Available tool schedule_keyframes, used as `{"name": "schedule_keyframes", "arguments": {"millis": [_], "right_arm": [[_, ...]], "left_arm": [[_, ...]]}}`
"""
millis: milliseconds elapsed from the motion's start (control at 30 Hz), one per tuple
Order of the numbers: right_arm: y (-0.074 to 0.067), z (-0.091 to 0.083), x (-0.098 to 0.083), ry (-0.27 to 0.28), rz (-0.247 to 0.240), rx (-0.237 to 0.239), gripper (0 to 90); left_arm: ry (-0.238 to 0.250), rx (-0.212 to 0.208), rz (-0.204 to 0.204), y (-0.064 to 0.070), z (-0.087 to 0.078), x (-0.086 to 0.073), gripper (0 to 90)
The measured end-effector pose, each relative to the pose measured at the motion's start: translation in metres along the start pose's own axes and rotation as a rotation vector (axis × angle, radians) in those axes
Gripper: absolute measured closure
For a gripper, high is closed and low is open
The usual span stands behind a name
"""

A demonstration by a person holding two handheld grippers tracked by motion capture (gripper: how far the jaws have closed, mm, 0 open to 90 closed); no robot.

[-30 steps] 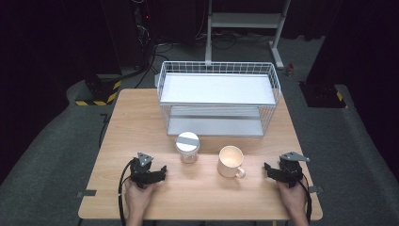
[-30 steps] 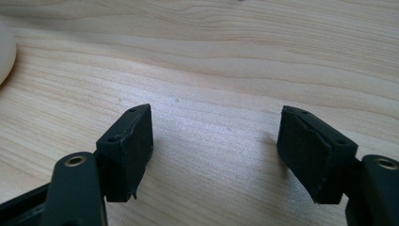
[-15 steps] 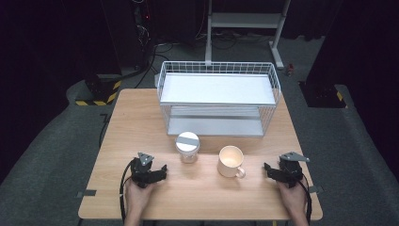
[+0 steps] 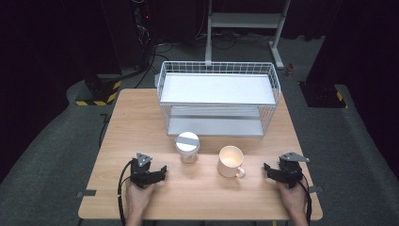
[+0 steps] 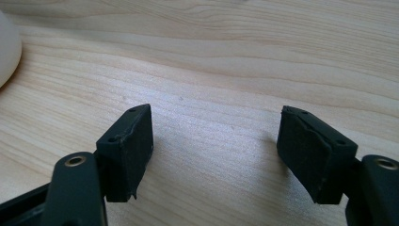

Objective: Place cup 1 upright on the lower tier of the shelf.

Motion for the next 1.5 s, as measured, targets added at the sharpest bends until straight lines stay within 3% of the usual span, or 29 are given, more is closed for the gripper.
{"name": "schedule_keyframes", "arguments": {"millis": [267, 400, 667, 1267, 1500], "right_arm": [[0.000, 0.000, 0.000, 0.002, -0.003, 0.001, 27.9], [0.000, 0.000, 0.000, 0.002, -0.004, 0.001, 27.9], [0.000, 0.000, 0.000, 0.002, -0.003, 0.001, 27.9], [0.000, 0.000, 0.000, 0.002, -0.003, 0.001, 27.9], [0.000, 0.000, 0.000, 0.000, -0.002, 0.002, 27.9]], "left_arm": [[-0.004, -0.033, 0.019, 0.005, -0.003, -0.002, 15.3], [-0.002, -0.080, 0.040, 0.015, -0.006, -0.004, 14.1], [0.012, -0.113, 0.052, 0.027, -0.010, -0.004, 12.2], [0.025, -0.149, 0.106, 0.055, -0.007, 0.007, 8.3], [0.034, -0.152, 0.103, 0.062, -0.004, 0.016, 4.3]]}}
Point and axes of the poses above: each handheld gripper's, and its own axes: z roughly forward along the jaws, x roughly out of its top, y roughly to its right, the point moved 5 cm from there along z, roughly forward along the jaws
